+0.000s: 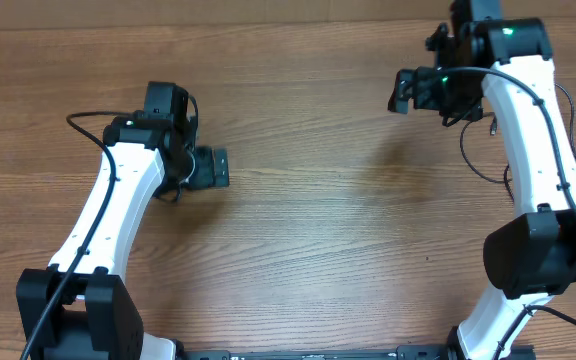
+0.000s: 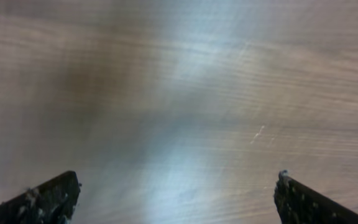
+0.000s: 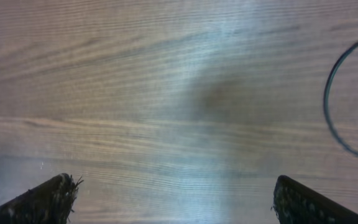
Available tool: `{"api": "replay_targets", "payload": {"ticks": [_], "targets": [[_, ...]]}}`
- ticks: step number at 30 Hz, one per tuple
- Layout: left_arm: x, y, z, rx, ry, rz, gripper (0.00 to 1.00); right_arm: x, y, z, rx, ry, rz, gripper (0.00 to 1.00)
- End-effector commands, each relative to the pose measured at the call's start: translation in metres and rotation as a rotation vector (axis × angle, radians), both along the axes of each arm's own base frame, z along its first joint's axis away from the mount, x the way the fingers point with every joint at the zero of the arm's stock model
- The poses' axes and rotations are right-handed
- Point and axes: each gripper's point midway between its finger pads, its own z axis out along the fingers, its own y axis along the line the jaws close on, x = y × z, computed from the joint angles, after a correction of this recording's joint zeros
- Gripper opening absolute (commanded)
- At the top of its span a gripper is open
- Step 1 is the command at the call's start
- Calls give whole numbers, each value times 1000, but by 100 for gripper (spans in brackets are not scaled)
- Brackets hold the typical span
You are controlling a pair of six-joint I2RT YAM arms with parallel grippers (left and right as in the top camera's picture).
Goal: Untangle cables
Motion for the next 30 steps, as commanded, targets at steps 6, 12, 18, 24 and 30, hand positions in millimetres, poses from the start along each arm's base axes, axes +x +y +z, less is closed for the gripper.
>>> {"api": "replay_targets", "payload": {"ticks": [6, 12, 18, 24, 30], "targets": [[-49, 24, 3, 115, 187, 90, 99, -28, -3, 3, -48, 104, -71, 100], [-70, 23, 8, 116, 261, 84, 99, -45, -8, 7, -74, 142, -72, 99], [-76, 13, 20, 69, 150, 59, 99, -58, -9, 10, -58, 64, -85, 99], [-81, 8, 44, 36, -135, 29, 100, -74, -11, 8, -24, -110, -99, 100], [-88, 10, 85, 6, -456, 9, 100, -86, -10, 44, 28, -371, -98, 100]]}}
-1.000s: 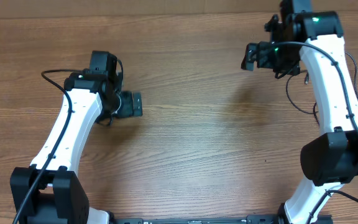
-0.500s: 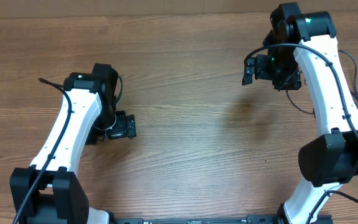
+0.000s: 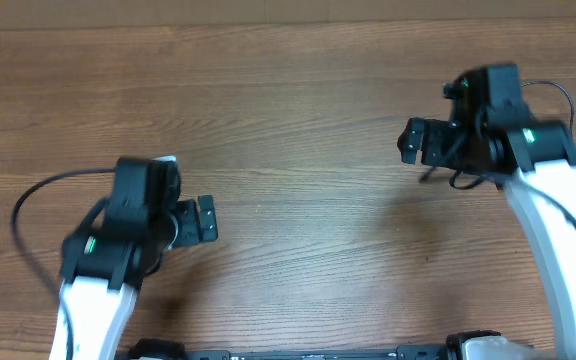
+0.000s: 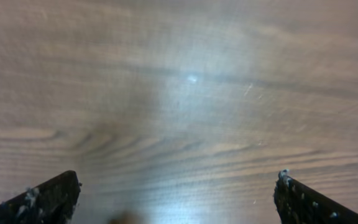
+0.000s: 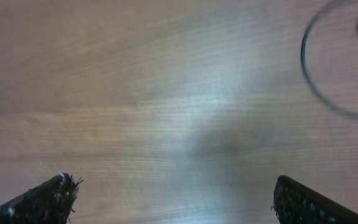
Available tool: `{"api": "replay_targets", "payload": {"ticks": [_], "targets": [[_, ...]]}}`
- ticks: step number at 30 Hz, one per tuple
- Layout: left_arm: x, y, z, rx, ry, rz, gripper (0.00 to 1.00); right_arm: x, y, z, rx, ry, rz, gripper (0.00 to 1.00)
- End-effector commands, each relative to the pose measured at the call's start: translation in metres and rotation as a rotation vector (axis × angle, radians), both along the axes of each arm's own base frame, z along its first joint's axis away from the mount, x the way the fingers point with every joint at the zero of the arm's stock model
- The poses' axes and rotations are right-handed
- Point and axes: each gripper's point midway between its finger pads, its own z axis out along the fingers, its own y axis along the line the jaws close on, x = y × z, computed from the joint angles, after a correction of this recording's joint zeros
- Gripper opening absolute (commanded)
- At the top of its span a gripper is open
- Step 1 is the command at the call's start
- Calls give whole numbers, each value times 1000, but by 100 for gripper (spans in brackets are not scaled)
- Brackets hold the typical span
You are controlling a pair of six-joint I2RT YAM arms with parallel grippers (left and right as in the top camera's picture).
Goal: Untangle cables
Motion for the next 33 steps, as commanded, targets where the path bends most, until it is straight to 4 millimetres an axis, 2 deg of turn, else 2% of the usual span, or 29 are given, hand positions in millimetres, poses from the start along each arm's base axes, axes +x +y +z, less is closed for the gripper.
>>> {"api": "replay_targets", "payload": {"ticks": [1, 5, 8, 14, 29, 33], "targets": [[-10, 3, 21, -5, -152, -9, 100, -13, -2, 34, 21, -160, -4, 100], [-19, 5, 41, -19, -254, -7, 100, -27, -3, 66, 36, -294, -3, 100], [-20, 5, 44, -22, -270, -7, 100, -36, -7, 71, 28, -302, -12, 100], [-26, 6, 37, -15, -230, -8, 100, -37, -7, 63, 24, -265, -11, 100], [-26, 6, 36, -14, -225, -8, 100, -24, -5, 36, 13, -174, -11, 100], [-26, 6, 36, -14, -225, -8, 100, -27, -7, 29, 2, -136, -14, 100]]}}
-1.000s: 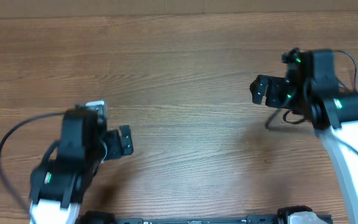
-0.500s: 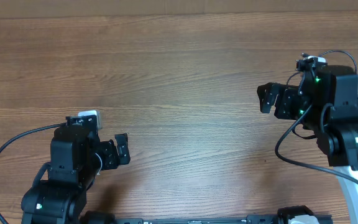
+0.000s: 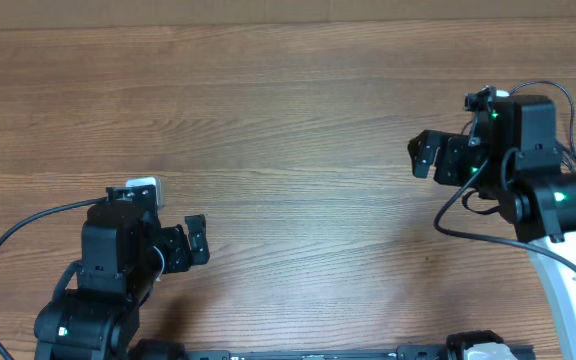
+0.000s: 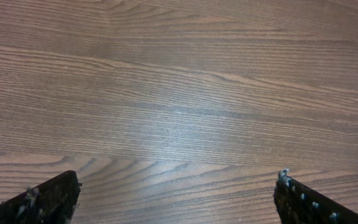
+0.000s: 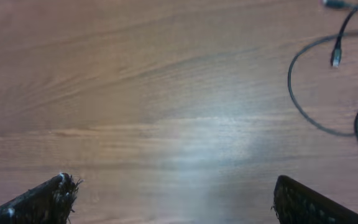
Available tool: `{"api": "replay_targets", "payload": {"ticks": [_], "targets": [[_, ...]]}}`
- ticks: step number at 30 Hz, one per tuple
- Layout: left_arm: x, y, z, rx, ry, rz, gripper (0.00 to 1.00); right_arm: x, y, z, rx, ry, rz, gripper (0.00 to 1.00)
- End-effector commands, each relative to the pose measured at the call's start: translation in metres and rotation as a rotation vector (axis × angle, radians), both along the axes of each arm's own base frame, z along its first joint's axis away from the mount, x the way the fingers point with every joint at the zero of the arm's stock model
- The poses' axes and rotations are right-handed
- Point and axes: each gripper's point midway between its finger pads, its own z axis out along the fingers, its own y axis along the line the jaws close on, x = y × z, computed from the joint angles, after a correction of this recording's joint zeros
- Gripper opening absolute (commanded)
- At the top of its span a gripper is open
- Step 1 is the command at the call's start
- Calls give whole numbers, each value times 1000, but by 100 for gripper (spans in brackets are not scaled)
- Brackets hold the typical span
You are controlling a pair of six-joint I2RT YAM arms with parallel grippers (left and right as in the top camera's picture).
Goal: Untangle cables
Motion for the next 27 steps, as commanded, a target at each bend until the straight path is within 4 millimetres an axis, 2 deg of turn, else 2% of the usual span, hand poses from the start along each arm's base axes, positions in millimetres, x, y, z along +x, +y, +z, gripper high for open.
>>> {"api": "replay_targets", "payload": {"ticks": [1, 8, 13, 18, 27], "targets": [[0, 1, -5, 20, 11, -7, 99, 1, -3, -5, -15, 7, -12, 100], [0, 1, -5, 20, 11, -7, 100, 1, -6, 29, -29, -143, 3, 100], [0, 1, -5, 20, 11, -7, 100, -16, -12, 51, -34, -260, -18, 100], [0, 1, -5, 20, 11, -7, 100, -32, -13, 53, -16, -393, -20, 100], [0, 1, -5, 20, 11, -7, 100, -74, -23, 40, -9, -580, -51, 100]]}}
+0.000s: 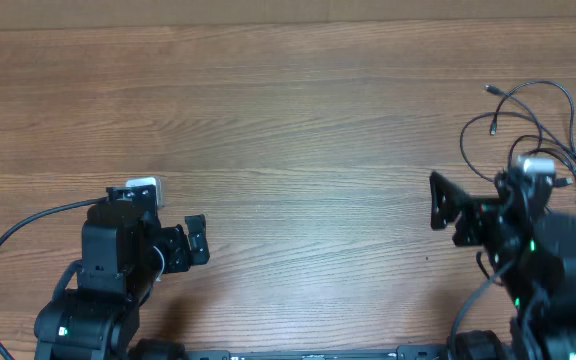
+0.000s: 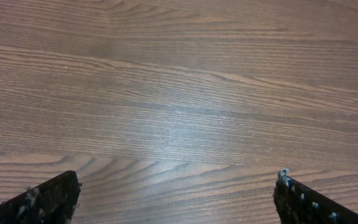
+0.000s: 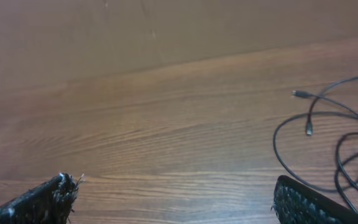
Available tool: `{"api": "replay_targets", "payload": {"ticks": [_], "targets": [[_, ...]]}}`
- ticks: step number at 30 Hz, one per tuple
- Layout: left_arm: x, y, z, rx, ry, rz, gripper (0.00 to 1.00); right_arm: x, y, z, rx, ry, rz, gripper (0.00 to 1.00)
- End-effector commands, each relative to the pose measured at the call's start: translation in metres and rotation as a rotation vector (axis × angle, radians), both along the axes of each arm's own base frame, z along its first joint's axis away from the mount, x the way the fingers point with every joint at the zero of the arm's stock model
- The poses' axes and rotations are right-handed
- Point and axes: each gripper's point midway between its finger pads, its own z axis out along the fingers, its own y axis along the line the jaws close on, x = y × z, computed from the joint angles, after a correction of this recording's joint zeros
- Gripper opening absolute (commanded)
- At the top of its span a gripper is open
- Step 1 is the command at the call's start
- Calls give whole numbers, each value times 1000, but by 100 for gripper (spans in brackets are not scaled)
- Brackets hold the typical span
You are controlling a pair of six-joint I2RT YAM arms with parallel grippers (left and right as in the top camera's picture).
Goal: Untangle cables
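Observation:
Thin black cables [image 1: 533,112] lie in loose loops at the far right of the wooden table [image 1: 308,120], with small plug ends lying free. The right wrist view shows the same cables [image 3: 328,127] at its right edge. My right gripper [image 1: 436,202] is open and empty near the front right, left of the cables and apart from them; in its wrist view the right gripper [image 3: 176,199] frames bare wood. Near the front left, my left gripper [image 1: 199,240] is open and empty, far from the cables. Only wood lies under the left gripper [image 2: 176,196] in its wrist view.
The left arm's own black lead [image 1: 13,245] arcs out over the table at the front left. The table's far edge [image 1: 268,26] runs along the top of the overhead view.
My right arm has drawn back from the middle right toward the front right, uncovering the cable loops behind it. The left arm has not moved. Both grippers stay open.
Both arms were stretched over the table, the right gripper far back near the cables, the left at mid-left. Then both had pulled nearer the front edge. The left arm came to rest at the front left; the right has since reached the front right. Nothing was grasped.

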Motion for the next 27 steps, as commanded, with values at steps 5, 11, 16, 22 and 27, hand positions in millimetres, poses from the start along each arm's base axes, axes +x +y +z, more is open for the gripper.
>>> {"api": "replay_targets", "payload": {"ticks": [5, 11, 16, 22, 27], "targets": [[0, 1, -5, 20, 10, -7, 99, -17, -9, 6, 10, -205, -36, 100], [0, 1, -5, 20, 10, -7, 99, -13, -9, -3, 32, -381, -36, 100], [0, 1, -5, 20, 10, -7, 99, -14, -9, -5, 49, -520, -37, 100], [0, 1, -5, 19, 10, -7, 100, -15, -14, -12, 48, -600, -62, 100], [0, 1, -5, 20, 10, -7, 100, -12, -22, -17, 44, -677, -94, 100]]}}
